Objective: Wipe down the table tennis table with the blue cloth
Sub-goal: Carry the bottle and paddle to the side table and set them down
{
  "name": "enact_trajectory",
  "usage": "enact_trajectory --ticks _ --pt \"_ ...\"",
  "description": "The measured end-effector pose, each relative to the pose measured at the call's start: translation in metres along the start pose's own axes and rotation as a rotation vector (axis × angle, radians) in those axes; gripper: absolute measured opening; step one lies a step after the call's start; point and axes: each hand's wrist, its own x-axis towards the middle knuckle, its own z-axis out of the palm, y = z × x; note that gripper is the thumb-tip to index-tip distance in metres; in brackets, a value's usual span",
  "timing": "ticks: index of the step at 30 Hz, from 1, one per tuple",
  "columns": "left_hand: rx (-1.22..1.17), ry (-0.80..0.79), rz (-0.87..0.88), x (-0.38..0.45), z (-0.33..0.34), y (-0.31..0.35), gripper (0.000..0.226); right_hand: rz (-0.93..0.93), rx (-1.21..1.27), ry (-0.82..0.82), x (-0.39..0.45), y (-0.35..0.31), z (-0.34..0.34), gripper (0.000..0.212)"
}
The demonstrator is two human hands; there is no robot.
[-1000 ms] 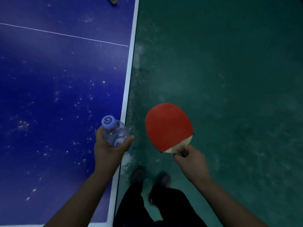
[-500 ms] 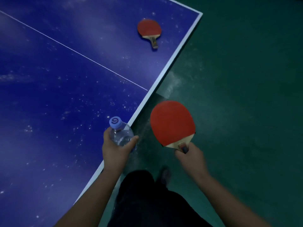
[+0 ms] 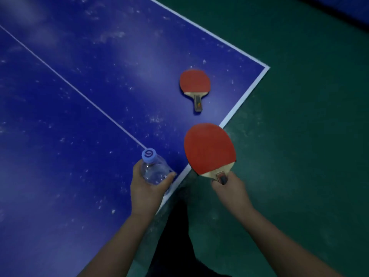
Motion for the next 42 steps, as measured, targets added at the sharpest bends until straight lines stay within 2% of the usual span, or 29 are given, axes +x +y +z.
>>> enact_trajectory --ticks 8,14,16,20,24,32,36,42 --pt "-0.007 -0.028 -0.014 0.139 0.056 0.043 0.071 -0.041 -0.046 -0.012 0.171 -0.100 0.010 0.018" --pt "-0.016 -0.011 -0.036 0.200 0.079 0.055 0.069 -0.055 -0.071 0.063 0.272 -0.149 0.028 0.035" --pt "-0.016 -0.009 -0.046 0.208 0.083 0.056 0.068 -0.028 -0.103 0.088 0.292 -0.162 0.032 0.039" --pt "0.002 0.027 -0.079 0.231 0.094 0.056 0.069 0.028 -0.194 0.096 0.324 -0.183 0.043 0.061" --pt "0.011 0.042 -0.108 0.243 0.098 0.055 0.070 0.080 -0.235 0.081 0.335 -0.186 0.053 0.067" --pt "0.018 0.058 -0.141 0.251 0.101 0.055 0.070 0.162 -0.202 0.029 0.345 -0.180 0.054 0.060" --pt "0.017 0.055 -0.145 0.254 0.105 0.055 0.071 0.163 -0.167 -0.023 0.354 -0.177 0.054 0.040" --pt "0.012 0.018 -0.103 0.250 0.117 0.060 0.069 0.107 -0.135 -0.037 0.340 -0.169 0.026 0.028"
